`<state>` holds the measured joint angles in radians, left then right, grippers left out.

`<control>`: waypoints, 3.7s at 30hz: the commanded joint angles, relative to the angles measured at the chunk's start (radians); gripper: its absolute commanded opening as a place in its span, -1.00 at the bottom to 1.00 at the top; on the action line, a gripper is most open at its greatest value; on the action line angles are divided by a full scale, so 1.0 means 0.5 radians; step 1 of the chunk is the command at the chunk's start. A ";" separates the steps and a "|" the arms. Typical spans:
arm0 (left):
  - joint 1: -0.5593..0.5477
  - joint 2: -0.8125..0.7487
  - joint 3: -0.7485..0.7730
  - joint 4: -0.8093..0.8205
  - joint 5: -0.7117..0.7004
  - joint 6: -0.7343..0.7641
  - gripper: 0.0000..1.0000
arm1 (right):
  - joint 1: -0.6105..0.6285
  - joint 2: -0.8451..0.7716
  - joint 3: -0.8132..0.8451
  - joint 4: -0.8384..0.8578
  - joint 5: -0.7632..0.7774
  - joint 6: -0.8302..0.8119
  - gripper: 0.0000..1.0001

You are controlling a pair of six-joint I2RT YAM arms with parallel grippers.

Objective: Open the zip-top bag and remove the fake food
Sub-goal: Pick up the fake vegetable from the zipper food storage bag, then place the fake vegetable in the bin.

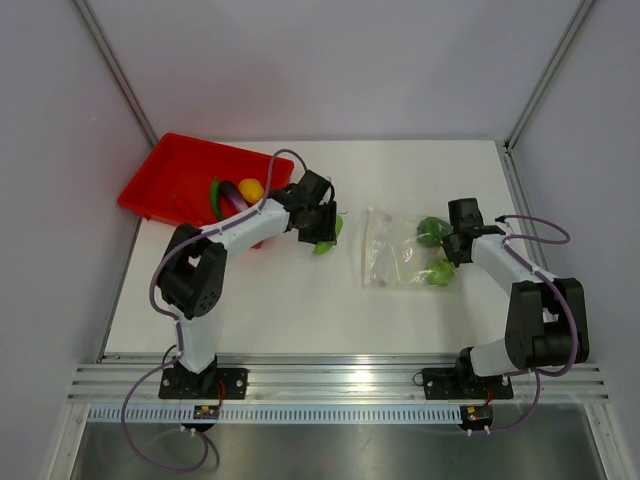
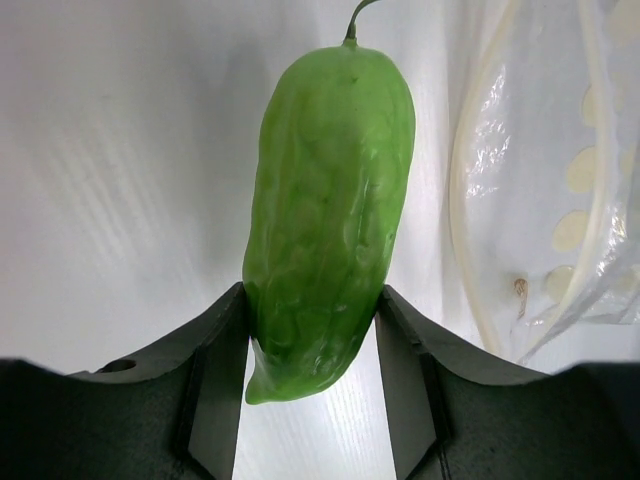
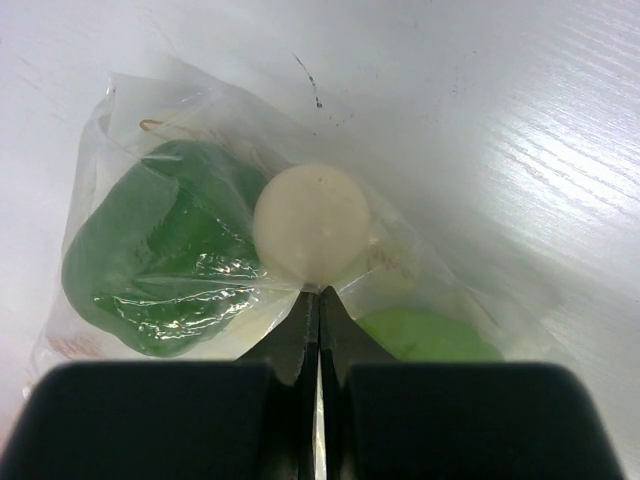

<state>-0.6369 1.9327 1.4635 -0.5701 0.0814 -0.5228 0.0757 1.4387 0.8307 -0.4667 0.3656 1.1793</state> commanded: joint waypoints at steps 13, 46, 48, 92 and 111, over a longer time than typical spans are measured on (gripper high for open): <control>0.573 -0.616 -0.285 0.486 -0.052 -0.426 -0.31 | -0.010 0.043 0.078 0.068 -0.026 -0.076 -1.00; 1.550 0.101 0.328 0.109 -0.003 -0.405 -0.23 | -0.010 0.102 0.118 0.105 -0.167 -0.150 -1.00; 1.556 0.111 0.328 0.112 0.024 -0.412 -0.20 | -0.013 0.102 0.115 0.105 -0.161 -0.153 -1.00; 1.050 -0.534 -0.082 0.563 0.322 -0.748 0.60 | -0.010 0.080 0.112 0.102 -0.164 -0.159 -1.00; 0.311 -0.702 -0.672 1.189 0.263 -0.832 0.16 | -0.010 0.086 0.118 0.105 -0.176 -0.159 -1.00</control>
<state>-0.4633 1.6222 1.1648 -0.0845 0.2043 -0.9401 0.0757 1.4879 0.8577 -0.4316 0.2844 1.1061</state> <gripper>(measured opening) 0.595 0.009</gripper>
